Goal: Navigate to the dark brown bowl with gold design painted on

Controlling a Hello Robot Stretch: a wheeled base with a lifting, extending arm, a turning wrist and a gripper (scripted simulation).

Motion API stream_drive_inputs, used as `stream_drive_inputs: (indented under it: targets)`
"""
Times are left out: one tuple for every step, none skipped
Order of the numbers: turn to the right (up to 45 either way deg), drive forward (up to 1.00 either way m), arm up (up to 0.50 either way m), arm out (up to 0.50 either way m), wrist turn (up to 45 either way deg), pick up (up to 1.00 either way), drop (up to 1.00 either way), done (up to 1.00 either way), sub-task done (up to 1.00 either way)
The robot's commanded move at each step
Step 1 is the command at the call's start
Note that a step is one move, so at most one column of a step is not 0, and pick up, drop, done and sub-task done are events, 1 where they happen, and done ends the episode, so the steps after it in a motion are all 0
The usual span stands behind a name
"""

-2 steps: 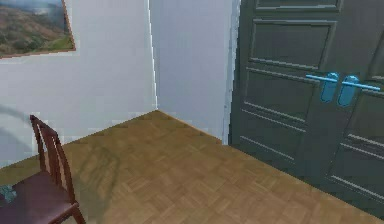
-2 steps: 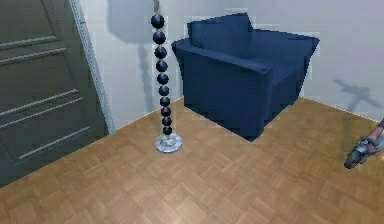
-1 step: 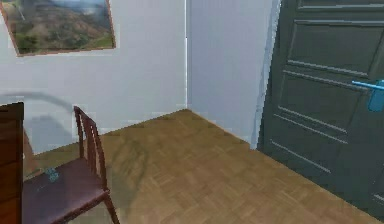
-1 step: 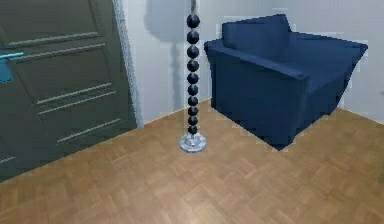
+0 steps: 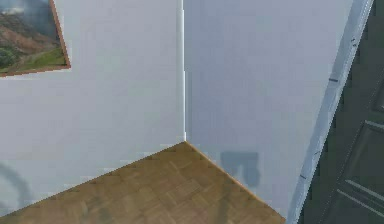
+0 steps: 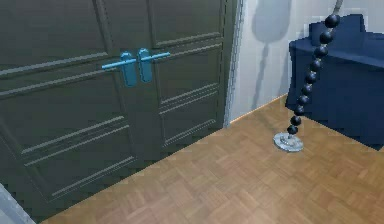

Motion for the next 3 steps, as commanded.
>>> stream_drive_inputs:
  targets:
    - [-9.0, 0.00, 0.00, 0.00, 0.0, 0.00, 0.00, 0.00, 0.00]
    - [0.0, 0.15, 0.00, 0.00, 0.0, 0.00, 0.00, 0.00, 0.00]
    - [-27.0, 0.00, 0.00, 0.00, 0.0, 0.00, 0.00, 0.00, 0.00]
